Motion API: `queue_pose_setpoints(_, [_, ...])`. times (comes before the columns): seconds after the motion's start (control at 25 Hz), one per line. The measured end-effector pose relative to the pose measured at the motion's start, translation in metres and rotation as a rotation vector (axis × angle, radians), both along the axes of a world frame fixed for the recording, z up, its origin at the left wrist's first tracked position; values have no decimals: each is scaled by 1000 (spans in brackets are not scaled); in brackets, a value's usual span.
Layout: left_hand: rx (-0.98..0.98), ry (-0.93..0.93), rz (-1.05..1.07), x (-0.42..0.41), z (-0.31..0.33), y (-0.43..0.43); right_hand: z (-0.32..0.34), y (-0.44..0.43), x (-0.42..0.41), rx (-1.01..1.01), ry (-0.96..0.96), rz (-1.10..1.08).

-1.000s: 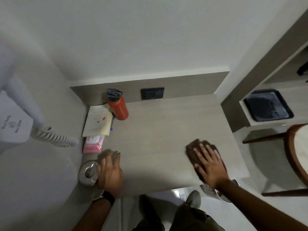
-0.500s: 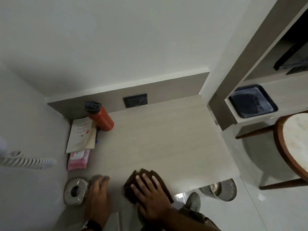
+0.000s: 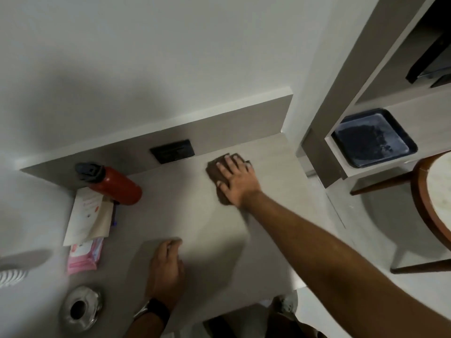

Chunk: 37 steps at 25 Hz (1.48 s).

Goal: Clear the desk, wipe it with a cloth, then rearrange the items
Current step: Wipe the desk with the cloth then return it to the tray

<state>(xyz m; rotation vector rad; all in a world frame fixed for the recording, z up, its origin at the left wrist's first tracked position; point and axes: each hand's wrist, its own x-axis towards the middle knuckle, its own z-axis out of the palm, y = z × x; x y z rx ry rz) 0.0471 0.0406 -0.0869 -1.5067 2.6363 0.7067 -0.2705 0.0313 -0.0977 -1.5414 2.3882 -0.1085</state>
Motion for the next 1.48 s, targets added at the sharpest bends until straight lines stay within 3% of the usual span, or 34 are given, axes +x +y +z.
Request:
queue_pose_setpoints(0.12, [-21, 63, -61, -53, -3, 9, -2, 16, -79, 47, 26, -176])
queue_pose_setpoints(0.28, [78, 176, -115, -127, -11, 30, -8, 71, -110, 50, 11, -254])
queue_pose_setpoints(0.48, [377, 333, 119, -239, -6, 59, -10, 146, -79, -61, -101, -238])
queue_pose_setpoints(0.6, [396, 264, 189, -279, -8, 66, -8, 177, -85, -135, -237, -128])
queue_pose_setpoints(0.84, [393, 72, 87, -276, -24, 86, -17, 226, -77, -128, -79, -33])
queue_pose_setpoints(0.92, [410, 126, 93, -270, -20, 98, -16, 238, -76, -158, -161, -79])
queue_pose_setpoints(1.04, [597, 396, 232, -282, 6, 103, 4, 252, -98, -265, -450, -281])
queue_pose_setpoints(1.16, [798, 567, 62, -318, 41, 96, 35, 256, -145, -381, -711, -577])
queue_pose_setpoints(1.28, [731, 570, -94, -379, 65, 96, 65, 255, -220, -428, -772, -706])
queue_pose_setpoints(1.4, [639, 607, -95, -453, 76, 98, 86, 256, -301, -472, -916, -780])
queue_pose_setpoints(1.48, [649, 653, -89, -501, 72, 99, 92, 253, -349, -566, -906, -811])
